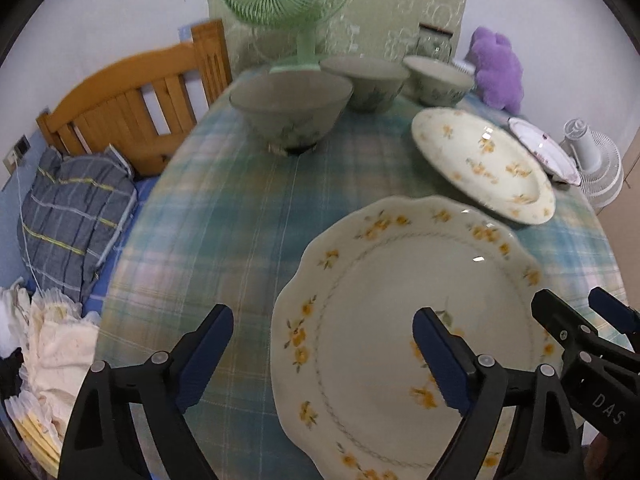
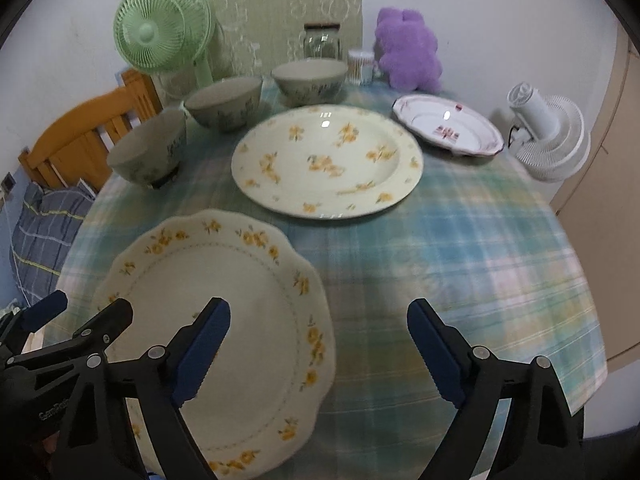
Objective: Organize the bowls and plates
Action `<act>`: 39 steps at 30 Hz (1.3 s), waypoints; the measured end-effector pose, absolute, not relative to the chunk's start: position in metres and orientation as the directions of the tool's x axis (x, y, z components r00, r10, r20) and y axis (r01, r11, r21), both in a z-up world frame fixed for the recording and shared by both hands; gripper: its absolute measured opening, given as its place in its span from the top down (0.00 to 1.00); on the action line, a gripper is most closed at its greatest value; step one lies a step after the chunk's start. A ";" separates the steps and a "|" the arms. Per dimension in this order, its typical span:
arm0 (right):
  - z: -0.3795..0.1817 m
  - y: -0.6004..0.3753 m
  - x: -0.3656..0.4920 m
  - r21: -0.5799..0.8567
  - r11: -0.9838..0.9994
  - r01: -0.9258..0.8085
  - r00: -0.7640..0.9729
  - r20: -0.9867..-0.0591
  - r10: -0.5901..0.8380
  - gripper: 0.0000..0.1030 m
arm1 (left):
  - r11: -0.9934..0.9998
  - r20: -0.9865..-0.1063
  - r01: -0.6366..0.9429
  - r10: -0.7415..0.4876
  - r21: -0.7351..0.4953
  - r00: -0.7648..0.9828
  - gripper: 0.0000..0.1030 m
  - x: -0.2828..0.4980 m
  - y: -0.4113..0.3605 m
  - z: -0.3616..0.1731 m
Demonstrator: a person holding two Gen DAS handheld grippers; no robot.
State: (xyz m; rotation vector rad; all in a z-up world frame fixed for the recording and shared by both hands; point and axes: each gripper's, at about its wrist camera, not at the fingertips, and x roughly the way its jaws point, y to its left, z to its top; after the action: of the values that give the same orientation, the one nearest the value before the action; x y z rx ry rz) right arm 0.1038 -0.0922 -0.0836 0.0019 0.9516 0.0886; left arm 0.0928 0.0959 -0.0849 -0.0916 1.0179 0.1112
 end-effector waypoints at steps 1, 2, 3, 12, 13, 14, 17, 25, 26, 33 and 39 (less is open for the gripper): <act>-0.088 -0.090 0.106 0.041 0.996 -0.073 0.567 -0.820 0.075 0.14 | 0.991 -0.859 -0.133 0.047 -0.024 0.510 0.13 0.095 0.098 -0.089; -0.092 -0.087 0.109 0.040 0.997 -0.071 0.558 -0.827 0.073 0.14 | 0.991 -0.863 -0.130 0.045 -0.024 0.503 0.14 0.098 0.098 -0.092; -0.095 -0.084 0.111 0.040 0.997 -0.070 0.548 -0.833 0.072 0.15 | 0.992 -0.866 -0.126 0.042 -0.024 0.497 0.14 0.099 0.099 -0.095; -0.118 -0.071 0.128 0.019 0.999 -0.047 0.476 -0.878 0.039 0.18 | 0.997 -0.897 -0.028 -0.048 -0.067 0.439 0.25 0.115 0.101 -0.111; -0.120 -0.069 0.130 0.018 0.999 -0.048 0.468 -0.883 0.038 0.20 | 0.997 -0.902 -0.022 -0.056 -0.072 0.428 0.26 0.117 0.101 -0.113; -0.123 -0.067 0.131 0.013 0.999 -0.051 0.457 -0.889 0.035 0.20 | 0.996 -0.902 -0.017 -0.075 -0.091 0.424 0.27 0.118 0.102 -0.114; -0.127 -0.063 0.135 0.002 0.999 -0.053 0.435 -0.900 0.025 0.23 | 0.994 -0.907 -0.004 -0.101 -0.112 0.409 0.31 0.123 0.102 -0.114; -0.129 -0.060 0.139 -0.001 0.998 -0.057 0.428 -0.903 0.024 0.27 | 0.993 -0.905 0.006 -0.114 -0.122 0.410 0.34 0.123 0.100 -0.114; -0.129 -0.060 0.139 0.000 0.999 -0.054 0.426 -0.905 0.023 0.27 | 0.993 -0.905 0.007 -0.114 -0.121 0.410 0.34 0.124 0.100 -0.114; -0.128 -0.061 0.138 0.001 0.999 -0.052 0.410 -0.912 0.022 0.26 | 0.993 -0.915 -0.012 -0.107 -0.121 0.388 0.35 0.122 0.097 -0.114; -0.123 -0.069 0.135 0.010 0.998 -0.068 0.410 -0.911 0.037 0.26 | 0.995 -0.910 -0.021 -0.084 -0.101 0.406 0.35 0.118 0.086 -0.104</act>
State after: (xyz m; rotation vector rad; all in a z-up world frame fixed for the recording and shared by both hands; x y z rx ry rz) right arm 0.1350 -0.0685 -0.1227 -0.0296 1.1465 0.0660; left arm 0.1181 0.0856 -0.1040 -0.1021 1.1528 -0.0394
